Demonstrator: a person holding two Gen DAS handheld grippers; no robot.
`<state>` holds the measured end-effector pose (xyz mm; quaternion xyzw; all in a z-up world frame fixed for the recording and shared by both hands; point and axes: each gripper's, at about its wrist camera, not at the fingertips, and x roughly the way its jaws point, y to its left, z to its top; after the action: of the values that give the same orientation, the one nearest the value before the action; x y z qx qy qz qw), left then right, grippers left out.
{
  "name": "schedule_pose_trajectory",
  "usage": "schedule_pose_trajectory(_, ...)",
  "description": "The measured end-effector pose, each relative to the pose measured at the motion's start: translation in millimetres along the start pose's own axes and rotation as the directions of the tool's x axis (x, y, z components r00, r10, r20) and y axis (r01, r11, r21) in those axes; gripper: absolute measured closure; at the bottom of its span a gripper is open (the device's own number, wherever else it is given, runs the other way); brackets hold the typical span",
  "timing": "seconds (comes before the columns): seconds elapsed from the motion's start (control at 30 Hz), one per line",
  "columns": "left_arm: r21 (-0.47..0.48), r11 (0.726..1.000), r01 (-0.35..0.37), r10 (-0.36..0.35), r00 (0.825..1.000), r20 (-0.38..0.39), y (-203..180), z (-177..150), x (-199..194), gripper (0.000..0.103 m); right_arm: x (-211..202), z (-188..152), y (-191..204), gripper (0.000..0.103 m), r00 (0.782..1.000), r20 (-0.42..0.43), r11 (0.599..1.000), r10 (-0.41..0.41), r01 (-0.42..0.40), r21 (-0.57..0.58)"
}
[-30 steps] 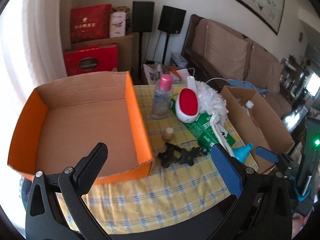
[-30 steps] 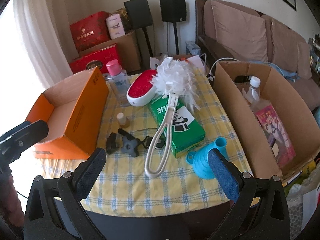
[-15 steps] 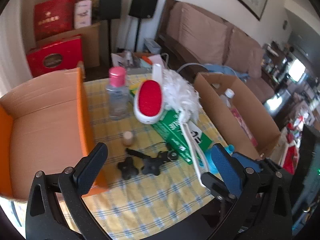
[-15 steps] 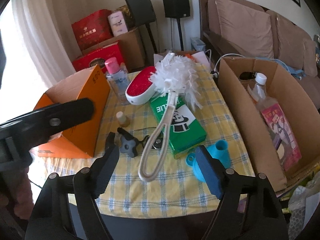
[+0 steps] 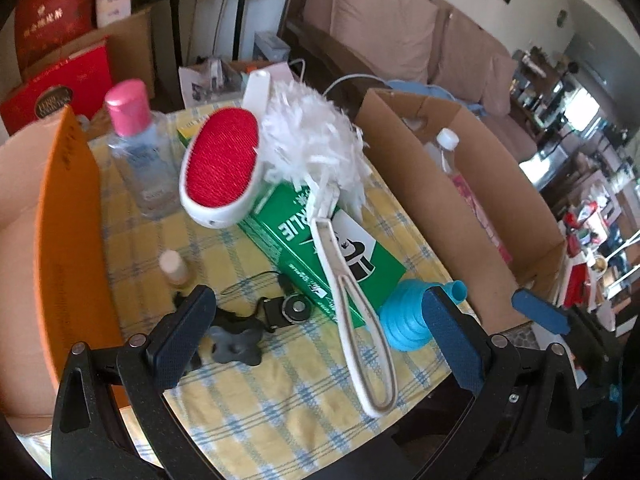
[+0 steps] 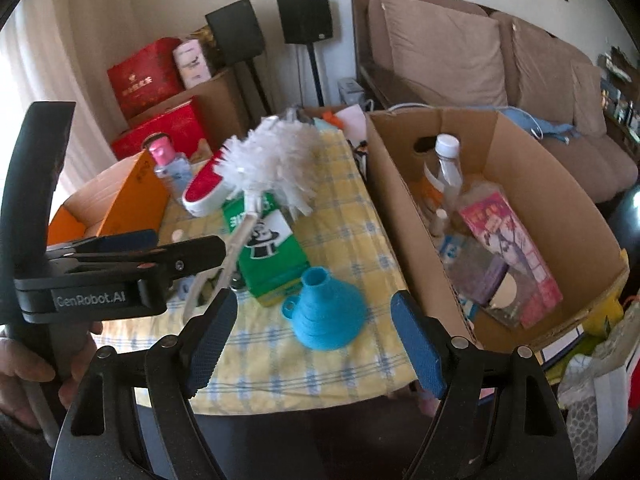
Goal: Organize objects
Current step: 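Grasp the blue funnel with the right tool while the left tool grasps the white duster handle, then lift the white duster with the left tool and carry it over the orange tray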
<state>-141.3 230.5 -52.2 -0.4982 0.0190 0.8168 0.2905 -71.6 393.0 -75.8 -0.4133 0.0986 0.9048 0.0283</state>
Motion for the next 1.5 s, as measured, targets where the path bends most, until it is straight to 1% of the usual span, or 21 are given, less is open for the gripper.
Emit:
schedule_pose_trajectory(0.07, -0.004, 1.0, 0.006, -0.006, 1.0, -0.013, 1.4, -0.1, 6.3, 0.003, 3.4, -2.4, -1.5, 0.022, 1.0, -0.007, 1.0, -0.003, 0.003, 0.0)
schedule_pose_trajectory(0.1, -0.003, 1.0, 0.005, -0.005, 1.0, -0.019, 1.4, 0.0, 8.3, 0.008, 5.1, -3.2, -1.9, 0.022, 1.0, -0.009, 1.0, -0.004, 0.004, -0.002)
schedule_pose_trajectory(0.2, -0.001, 1.0, -0.006, 0.006, 0.999, -0.051, 2.9, -0.5, 17.3, 0.018, 10.8, -5.6, -0.4, 0.022, 1.0, -0.014, 1.0, -0.018, 0.018, -0.022)
schedule_pose_trajectory(0.3, 0.003, 1.0, -0.01, 0.01, 0.997, -0.072, 3.5, -3.9, 23.6, 0.023, 19.2, -7.1, 2.9, 0.022, 0.999, -0.024, 0.998, -0.034, 0.032, -0.056)
schedule_pose_trajectory(0.43, 0.016, 1.0, -0.007, 0.009, 0.995, -0.095, 2.5, -8.1, 29.5, 0.026, 30.7, -8.2, 6.9, 0.022, 0.997, -0.032, 0.994, -0.065, 0.061, -0.094)
schedule_pose_trajectory(0.5, 0.03, 1.0, -0.008, 0.011, 0.993, -0.114, 0.8, -10.4, 33.9, 0.034, 37.5, -9.0, 9.3, 0.022, 0.995, -0.033, 0.989, -0.094, 0.09, -0.118)
schedule_pose_trajectory(0.53, 0.03, 1.0, 0.002, 0.002, 0.993, -0.121, 0.9, -11.2, 34.8, 0.035, 40.4, -9.9, 10.9, 0.022, 0.993, -0.032, 0.986, -0.111, 0.106, -0.129)
schedule_pose_trajectory(0.6, 0.015, 0.999, 0.037, -0.035, 0.99, -0.134, 2.5, -13.0, 34.8, 0.044, 45.0, -10.0, 13.0, 0.022, 0.991, -0.032, 0.981, -0.133, 0.127, -0.145)
schedule_pose_trajectory(0.63, 0.008, 0.999, 0.05, -0.049, 0.989, -0.137, 3.3, -13.8, 33.9, 0.047, 47.7, -10.3, 13.7, 0.022, 0.99, -0.033, 0.98, -0.138, 0.131, -0.151)
schedule_pose_trajectory(0.73, -0.01, 0.996, 0.094, -0.094, 0.985, -0.142, 3.6, -15.5, 31.6, 0.061, 55.0, -11.6, 15.6, 0.022, 0.989, -0.044, 0.978, -0.143, 0.134, -0.157)
schedule_pose_trajectory(0.8, -0.025, 0.991, 0.135, -0.137, 0.98, -0.146, 3.5, -16.4, 29.6, 0.078, 59.5, -12.2, 16.7, 0.022, 0.989, -0.046, 0.978, -0.142, 0.133, -0.16)
schedule_pose_trajectory(0.83, -0.034, 0.988, 0.153, -0.156, 0.977, -0.146, 3.7, -17.2, 28.0, 0.079, 62.1, -12.3, 16.9, 0.022, 0.989, -0.05, 0.978, -0.142, 0.133, -0.161)
schedule_pose_trajectory(0.97, -0.04, 0.987, 0.158, -0.162, 0.978, -0.129, 4.4, -17.1, 26.6, 0.081, 67.1, -11.9, 15.5, 0.023, 0.988, -0.056, 0.979, -0.144, 0.134, -0.15)
schedule_pose_trajectory(1.03, -0.067, 0.982, 0.179, -0.186, 0.976, -0.112, 10.3, -19.1, 23.7, 0.086, 68.9, -11.5, 13.3, 0.027, 0.988, -0.062, 0.981, -0.14, 0.13, -0.141)
schedule_pose_trajectory(1.07, -0.075, 0.981, 0.181, -0.188, 0.977, -0.101, 12.0, -18.3, 22.0, 0.091, 69.8, -11.6, 12.7, 0.031, 0.989, -0.067, 0.983, -0.135, 0.125, -0.136)
schedule_pose_trajectory(1.1, -0.081, 0.981, 0.178, -0.185, 0.979, -0.091, 13.2, -16.9, 22.0, 0.091, 71.5, -11.5, 11.1, 0.033, 0.989, -0.077, 0.985, -0.128, 0.118, -0.13)
schedule_pose_trajectory(1.17, -0.101, 0.977, 0.188, -0.196, 0.978, -0.073, 18.2, -16.0, 21.5, 0.092, 74.0, -11.5, 10.4, 0.043, 0.99, -0.092, 0.988, -0.104, 0.093, -0.122)
schedule_pose_trajectory(1.2, -0.117, 0.974, 0.196, -0.204, 0.977, -0.064, 22.3, -16.9, 20.3, 0.093, 75.2, -11.6, 9.6, 0.046, 0.991, -0.097, 0.991, -0.087, 0.076, -0.113)
schedule_pose_trajectory(1.3, -0.144, 0.969, 0.201, -0.209, 0.977, -0.039, 28.3, -16.6, 20.0, 0.094, 75.6, -11.6, 8.8, 0.046, 0.992, -0.096, 0.991, -0.085, 0.074, -0.114)
schedule_pose_trajectory(1.43, -0.16, 0.964, 0.212, -0.217, 0.976, -0.011, 28.7, -11.8, 20.9, 0.094, 73.2, -12.0, 9.8, 0.052, 0.992, -0.089, 0.99, -0.087, 0.076, -0.118)
schedule_pose_trajectory(1.5, -0.164, 0.963, 0.214, -0.216, 0.976, 0.002, 28.3, -11.8, 20.3, 0.095, 70.8, -12.1, 12.1, 0.053, 0.993, -0.08, 0.99, -0.087, 0.077, -0.119)
